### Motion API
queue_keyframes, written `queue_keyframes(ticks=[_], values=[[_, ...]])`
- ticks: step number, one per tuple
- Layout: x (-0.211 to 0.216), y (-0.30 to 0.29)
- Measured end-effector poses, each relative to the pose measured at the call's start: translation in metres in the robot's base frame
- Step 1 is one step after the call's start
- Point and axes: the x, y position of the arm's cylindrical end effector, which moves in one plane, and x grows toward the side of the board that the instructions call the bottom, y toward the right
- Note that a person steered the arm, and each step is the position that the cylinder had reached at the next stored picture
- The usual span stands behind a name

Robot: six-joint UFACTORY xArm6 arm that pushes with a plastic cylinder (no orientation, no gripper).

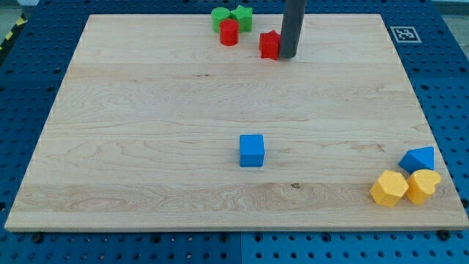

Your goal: Place the red star close to the red circle

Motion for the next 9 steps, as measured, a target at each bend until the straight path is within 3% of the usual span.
queue_keyframes(ticks=[4, 5, 7, 9], values=[[-0.045, -0.039], [-0.042, -0.032], [0.017, -0.021], [-0.006, -0.034]])
